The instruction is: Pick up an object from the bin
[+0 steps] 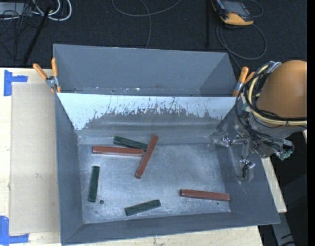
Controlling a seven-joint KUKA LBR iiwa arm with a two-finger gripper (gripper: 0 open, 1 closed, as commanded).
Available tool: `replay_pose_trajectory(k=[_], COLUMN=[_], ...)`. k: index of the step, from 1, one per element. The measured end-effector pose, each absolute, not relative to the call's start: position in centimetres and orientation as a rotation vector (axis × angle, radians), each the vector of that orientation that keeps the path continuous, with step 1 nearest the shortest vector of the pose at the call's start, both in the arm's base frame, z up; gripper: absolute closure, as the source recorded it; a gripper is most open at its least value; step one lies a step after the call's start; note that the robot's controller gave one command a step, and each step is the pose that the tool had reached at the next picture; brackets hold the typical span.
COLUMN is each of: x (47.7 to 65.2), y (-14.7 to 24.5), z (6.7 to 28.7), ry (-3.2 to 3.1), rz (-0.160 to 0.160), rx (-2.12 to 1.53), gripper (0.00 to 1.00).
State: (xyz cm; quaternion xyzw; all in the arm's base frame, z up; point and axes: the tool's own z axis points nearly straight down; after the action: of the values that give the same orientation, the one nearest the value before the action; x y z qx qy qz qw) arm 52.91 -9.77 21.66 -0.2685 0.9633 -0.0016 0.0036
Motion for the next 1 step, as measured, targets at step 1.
replay_pose_trajectory(k=[1], x=[51.18], y=[-8.9], z=[16.51], ry=[3.056], rz=[0.0], rx=[-0.721], gripper=[0.0])
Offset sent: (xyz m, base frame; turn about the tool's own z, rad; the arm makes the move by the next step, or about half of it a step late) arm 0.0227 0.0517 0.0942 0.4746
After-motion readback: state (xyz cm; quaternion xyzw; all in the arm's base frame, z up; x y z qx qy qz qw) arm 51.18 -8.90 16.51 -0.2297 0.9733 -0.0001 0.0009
